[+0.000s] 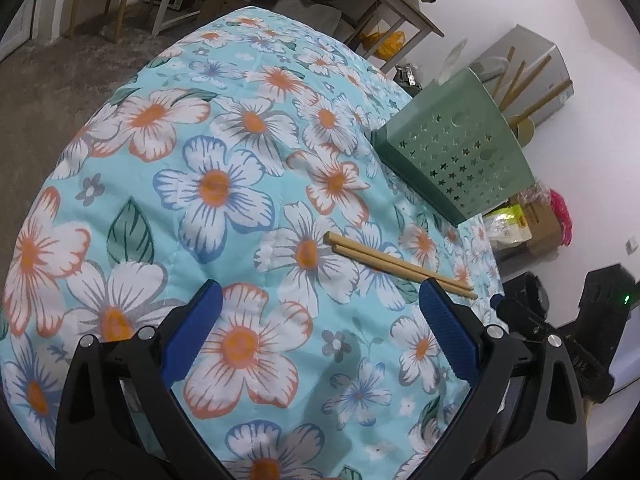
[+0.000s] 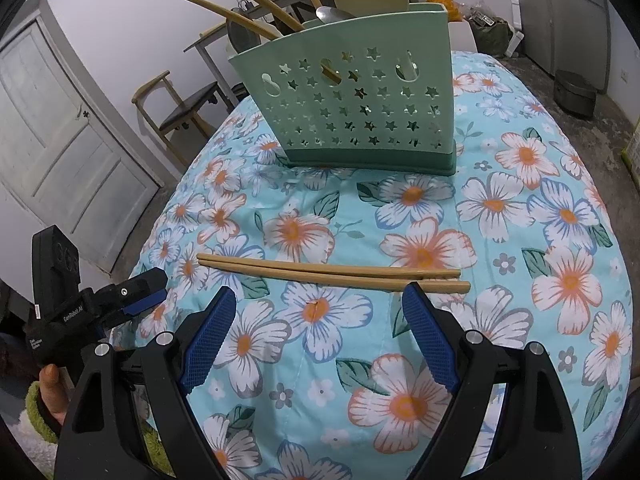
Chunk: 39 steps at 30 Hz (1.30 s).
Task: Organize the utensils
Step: 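Reach the left tool down to the loose chopsticks and grasp one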
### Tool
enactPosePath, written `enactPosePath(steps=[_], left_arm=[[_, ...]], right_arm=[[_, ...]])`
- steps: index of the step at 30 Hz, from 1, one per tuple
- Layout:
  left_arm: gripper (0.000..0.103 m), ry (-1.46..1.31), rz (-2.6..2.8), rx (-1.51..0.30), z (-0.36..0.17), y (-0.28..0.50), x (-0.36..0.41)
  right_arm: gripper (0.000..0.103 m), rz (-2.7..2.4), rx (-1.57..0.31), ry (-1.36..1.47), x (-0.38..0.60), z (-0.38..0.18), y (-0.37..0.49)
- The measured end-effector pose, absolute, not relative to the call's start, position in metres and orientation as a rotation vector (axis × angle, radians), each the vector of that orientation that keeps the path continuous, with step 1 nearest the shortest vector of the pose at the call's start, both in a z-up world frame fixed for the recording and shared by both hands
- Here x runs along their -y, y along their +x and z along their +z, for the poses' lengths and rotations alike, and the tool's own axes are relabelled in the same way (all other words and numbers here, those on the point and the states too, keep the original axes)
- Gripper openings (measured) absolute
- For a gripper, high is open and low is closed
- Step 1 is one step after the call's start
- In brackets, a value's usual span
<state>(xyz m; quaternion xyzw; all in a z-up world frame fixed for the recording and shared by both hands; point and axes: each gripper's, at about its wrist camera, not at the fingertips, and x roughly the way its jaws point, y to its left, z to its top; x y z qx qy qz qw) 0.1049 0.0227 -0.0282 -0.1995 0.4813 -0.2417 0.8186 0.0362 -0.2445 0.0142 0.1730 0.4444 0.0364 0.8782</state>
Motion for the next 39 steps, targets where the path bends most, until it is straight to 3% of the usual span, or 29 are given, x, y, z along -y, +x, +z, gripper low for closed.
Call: enactPosePath(steps=[13, 25, 39], left_arm=[[0.095, -0.256, -0.474, -1.047, -0.025, 0.103, -0.001], [0.095, -0.159, -0.526, -0.866, 0.006, 0.084, 0.024], [0.095, -0.288, -0.545, -0.998, -0.025, 0.104, 0.04]], right_arm=[[0.083, 0.078, -0.916, 0.375, 0.246, 0.015, 0.035], [0.083, 0.072, -0.907, 0.383, 0.249, 0.015, 0.031], [0.083, 0.058, -0.913, 0.407, 0.256, 0.012, 0.027]])
